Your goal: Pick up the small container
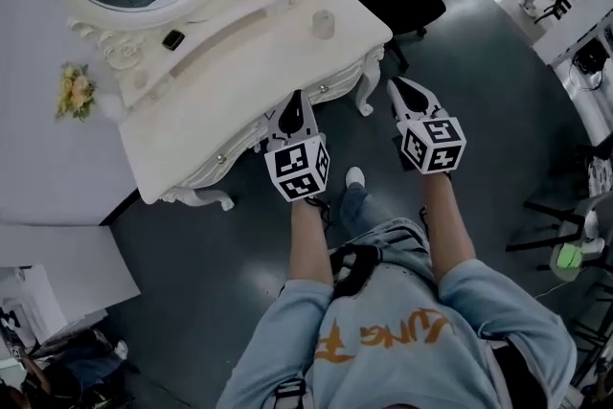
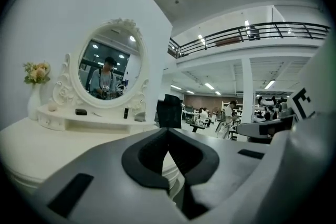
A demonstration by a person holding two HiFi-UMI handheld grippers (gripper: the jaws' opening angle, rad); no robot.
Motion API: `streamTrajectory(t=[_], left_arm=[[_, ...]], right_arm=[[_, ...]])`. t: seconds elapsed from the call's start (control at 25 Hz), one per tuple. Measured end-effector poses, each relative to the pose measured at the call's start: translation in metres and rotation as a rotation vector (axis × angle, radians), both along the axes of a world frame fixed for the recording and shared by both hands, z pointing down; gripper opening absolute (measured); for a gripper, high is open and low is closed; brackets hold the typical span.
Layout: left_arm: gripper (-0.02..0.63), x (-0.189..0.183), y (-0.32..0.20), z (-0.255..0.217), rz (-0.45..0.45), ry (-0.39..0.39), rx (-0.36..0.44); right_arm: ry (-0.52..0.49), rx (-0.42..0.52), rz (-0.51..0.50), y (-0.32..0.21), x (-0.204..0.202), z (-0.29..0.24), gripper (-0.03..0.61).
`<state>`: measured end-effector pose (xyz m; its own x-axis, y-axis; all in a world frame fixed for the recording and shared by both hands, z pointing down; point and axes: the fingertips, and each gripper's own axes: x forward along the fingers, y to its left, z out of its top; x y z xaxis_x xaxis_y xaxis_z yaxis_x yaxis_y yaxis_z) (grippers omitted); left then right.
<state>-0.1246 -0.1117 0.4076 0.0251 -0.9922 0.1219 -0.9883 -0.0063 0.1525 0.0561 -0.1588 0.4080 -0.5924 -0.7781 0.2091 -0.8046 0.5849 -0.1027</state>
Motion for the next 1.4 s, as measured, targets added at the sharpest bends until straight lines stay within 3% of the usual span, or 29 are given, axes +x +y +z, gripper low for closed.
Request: streamTrajectory(t=[0.16, 0.32, 0.44, 0.6, 0.72, 0.92, 1.16, 1.4], left_arm=[[0.021, 0.006, -0.051, 0.029, 0.003, 0.006, -0.08], [0.021, 0.008, -0.094, 0.043, 0.023, -0.039, -0.143], [0.021, 0.014, -0.129, 0.051, 0.031, -0.078, -0.174], [0.021, 0.028, -0.158, 0.06, 0.06, -0.073, -0.201], [0.021, 0.024, -0.172, 0.058, 0.057, -0.05, -0.202], [0.021, 0.009, -0.191, 0.051, 0.016, -0.117, -0.207], [0.021, 0.019, -0.204, 0.07, 0.025, 0.021, -0.218], [0.021, 0.021, -0.217, 0.086, 0.036, 0.02, -0.25]], right_arm=[[0.003, -0.055, -0.002, -0.054, 0.002, 0.022, 0.035], [-0.041, -0.098, 0.002, -0.105, -0.001, 0.038, 0.035], [-0.058, -0.108, 0.007, -0.149, 0.004, 0.043, 0.035], [-0.093, -0.137, 0.03, -0.19, 0.018, 0.054, 0.035], [-0.11, -0.142, 0.013, -0.204, 0.014, 0.055, 0.035], [-0.13, -0.121, -0.04, -0.215, 0.003, 0.046, 0.035], [-0.114, -0.115, -0.02, -0.226, 0.02, 0.049, 0.035], [-0.1, -0.113, -0.026, -0.23, 0.019, 0.048, 0.035]])
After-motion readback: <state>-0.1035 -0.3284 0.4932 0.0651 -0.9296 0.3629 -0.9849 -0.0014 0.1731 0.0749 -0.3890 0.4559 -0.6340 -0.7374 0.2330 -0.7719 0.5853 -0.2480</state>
